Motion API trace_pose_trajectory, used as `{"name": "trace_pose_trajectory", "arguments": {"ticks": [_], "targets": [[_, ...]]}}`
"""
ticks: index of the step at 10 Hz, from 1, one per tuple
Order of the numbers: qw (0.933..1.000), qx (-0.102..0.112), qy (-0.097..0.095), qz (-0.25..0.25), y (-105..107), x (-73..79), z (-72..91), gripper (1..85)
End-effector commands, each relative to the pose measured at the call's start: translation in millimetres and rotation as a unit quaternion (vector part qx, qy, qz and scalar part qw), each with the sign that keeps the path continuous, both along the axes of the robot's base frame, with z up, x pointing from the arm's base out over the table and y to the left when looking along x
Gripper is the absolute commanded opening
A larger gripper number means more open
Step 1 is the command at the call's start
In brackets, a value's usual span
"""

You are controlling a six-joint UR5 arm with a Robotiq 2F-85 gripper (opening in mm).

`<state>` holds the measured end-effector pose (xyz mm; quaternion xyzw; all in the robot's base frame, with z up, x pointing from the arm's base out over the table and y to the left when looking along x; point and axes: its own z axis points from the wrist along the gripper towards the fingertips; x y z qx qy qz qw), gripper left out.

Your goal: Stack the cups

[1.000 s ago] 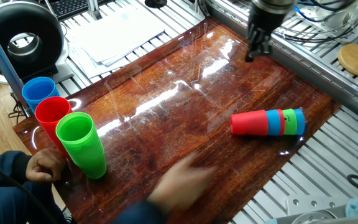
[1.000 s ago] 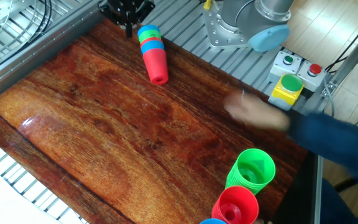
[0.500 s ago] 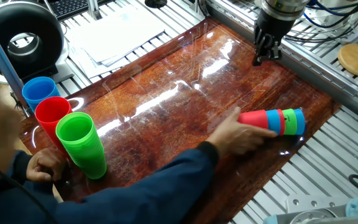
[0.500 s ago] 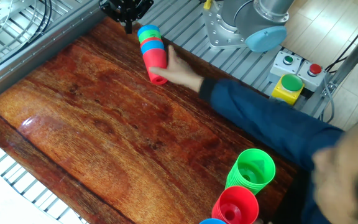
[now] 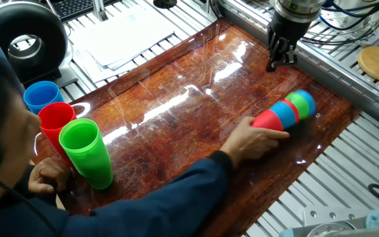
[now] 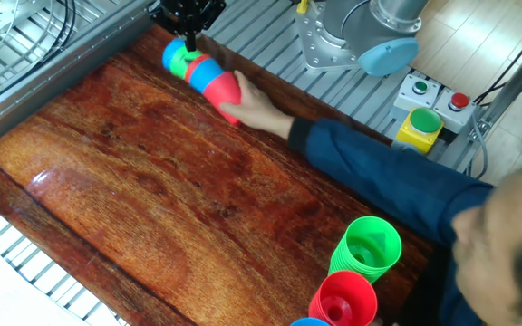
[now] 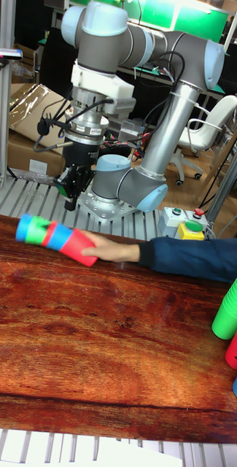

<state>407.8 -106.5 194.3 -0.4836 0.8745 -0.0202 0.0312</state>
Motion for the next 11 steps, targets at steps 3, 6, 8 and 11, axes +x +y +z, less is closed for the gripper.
{"name": "trace_pose_trajectory", "arguments": {"ticks": [3,6,8,11], "targets": [[1.0,0.007,0.002,-0.001,4,0.7,-0.4,1.0],[0.9998,-0.011,0.015,0.001,-1,0.0,0.7,1.0],[0.9994,-0.006,0.023,-0.026,12,5.0,-2.5,1.0],[0.9983,-0.022,0.035,-0.04,13,10.9,-0.4,1.0]]}}
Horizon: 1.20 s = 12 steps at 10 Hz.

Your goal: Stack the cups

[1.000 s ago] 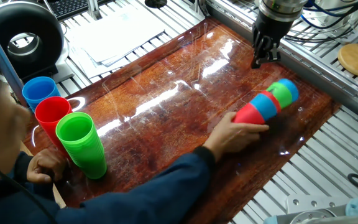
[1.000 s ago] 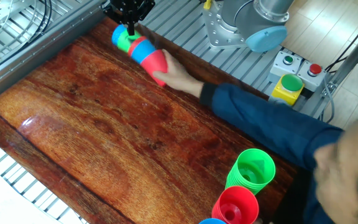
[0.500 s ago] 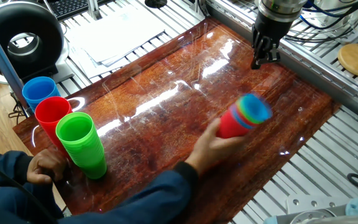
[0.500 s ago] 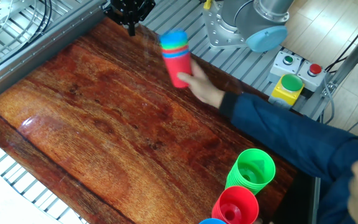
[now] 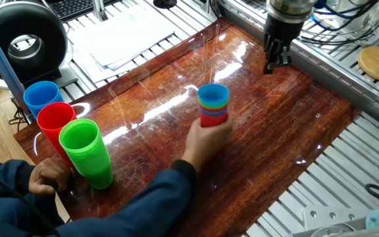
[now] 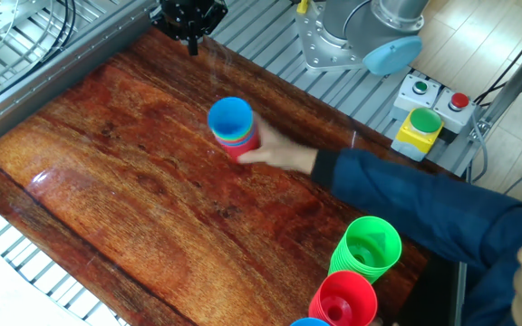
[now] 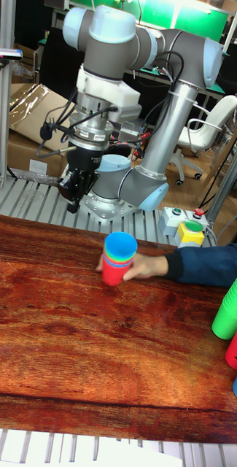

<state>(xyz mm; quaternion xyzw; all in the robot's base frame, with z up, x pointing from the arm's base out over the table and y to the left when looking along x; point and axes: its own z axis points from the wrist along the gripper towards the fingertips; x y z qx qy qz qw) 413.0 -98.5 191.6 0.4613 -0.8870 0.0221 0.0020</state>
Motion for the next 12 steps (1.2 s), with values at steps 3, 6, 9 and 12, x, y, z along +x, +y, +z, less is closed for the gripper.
{"name": "trace_pose_trajectory", "arguments": {"ticks": [3,6,9,12], "targets": [[0.9995,-0.009,0.016,-0.024,10,7.8,6.3,1.0],[0.9993,0.003,0.014,-0.034,18,8.7,6.5,1.0],[0.9991,0.009,0.013,-0.041,23,10.7,9.6,1.0],[0.9989,0.002,0.02,-0.043,25,8.5,16.2,1.0]]}}
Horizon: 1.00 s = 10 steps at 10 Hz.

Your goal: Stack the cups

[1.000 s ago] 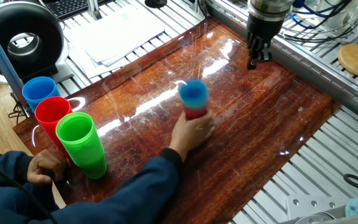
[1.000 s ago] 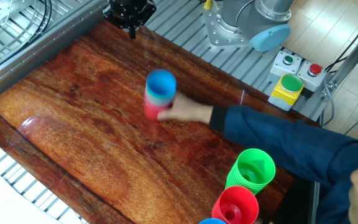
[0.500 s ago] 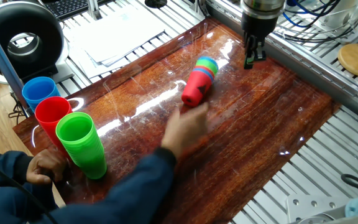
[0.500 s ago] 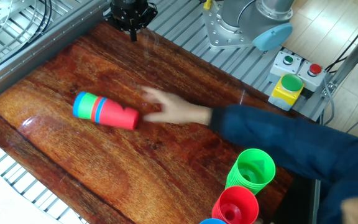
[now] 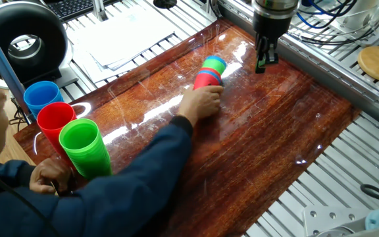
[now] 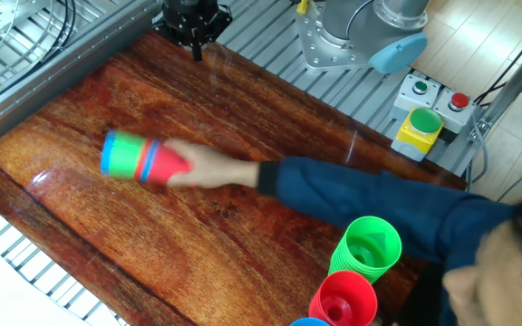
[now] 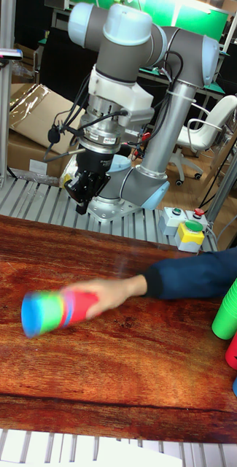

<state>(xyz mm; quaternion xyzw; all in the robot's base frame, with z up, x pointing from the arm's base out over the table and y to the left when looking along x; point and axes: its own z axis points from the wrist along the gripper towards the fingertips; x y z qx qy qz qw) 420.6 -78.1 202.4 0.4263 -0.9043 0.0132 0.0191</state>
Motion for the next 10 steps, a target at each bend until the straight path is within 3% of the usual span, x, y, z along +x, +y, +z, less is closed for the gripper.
{"name": "trace_pose_trajectory", "arguments": {"ticks": [1,5,7,10], "targets": [[1.0,-0.001,0.003,-0.003,4,1.6,6.7,1.0],[0.9993,0.021,0.006,-0.029,24,3.6,8.9,1.0],[0.999,0.012,-0.003,-0.044,25,9.1,6.1,1.0],[0.9971,0.039,0.001,-0.065,44,7.5,9.0,1.0]]}}
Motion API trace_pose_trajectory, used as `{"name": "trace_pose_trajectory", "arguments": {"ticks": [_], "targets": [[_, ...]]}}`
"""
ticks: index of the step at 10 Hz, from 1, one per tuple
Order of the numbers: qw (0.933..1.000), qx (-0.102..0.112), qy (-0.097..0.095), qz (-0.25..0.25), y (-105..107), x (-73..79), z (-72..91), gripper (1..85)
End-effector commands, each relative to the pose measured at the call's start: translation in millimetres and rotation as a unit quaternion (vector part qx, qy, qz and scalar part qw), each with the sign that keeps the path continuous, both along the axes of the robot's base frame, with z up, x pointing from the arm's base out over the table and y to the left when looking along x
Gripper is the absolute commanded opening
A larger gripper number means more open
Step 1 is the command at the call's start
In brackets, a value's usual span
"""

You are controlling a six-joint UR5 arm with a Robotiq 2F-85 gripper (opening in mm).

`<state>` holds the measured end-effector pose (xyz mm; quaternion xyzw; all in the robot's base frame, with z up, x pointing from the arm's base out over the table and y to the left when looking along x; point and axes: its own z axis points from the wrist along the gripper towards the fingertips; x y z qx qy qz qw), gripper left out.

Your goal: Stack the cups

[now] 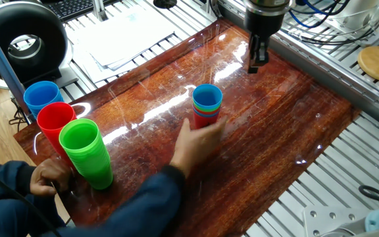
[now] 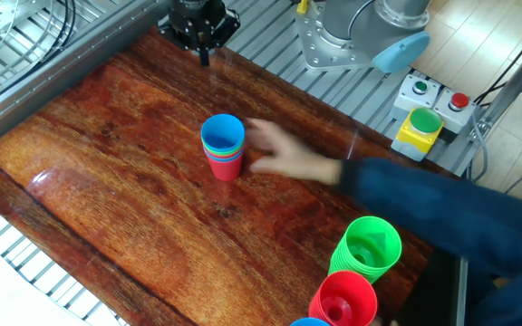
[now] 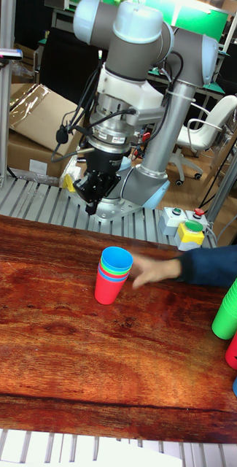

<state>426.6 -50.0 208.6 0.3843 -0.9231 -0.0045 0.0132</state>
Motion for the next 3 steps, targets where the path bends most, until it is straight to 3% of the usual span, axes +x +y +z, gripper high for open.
{"name": "trace_pose_trajectory", "arguments": {"ticks": [1,3], "targets": [[0.9995,0.02,0.0,-0.024,21.9,2.6,3.1,1.0],[0.9993,0.021,0.0,-0.03,30.8,3.7,3.1,1.0]]}}
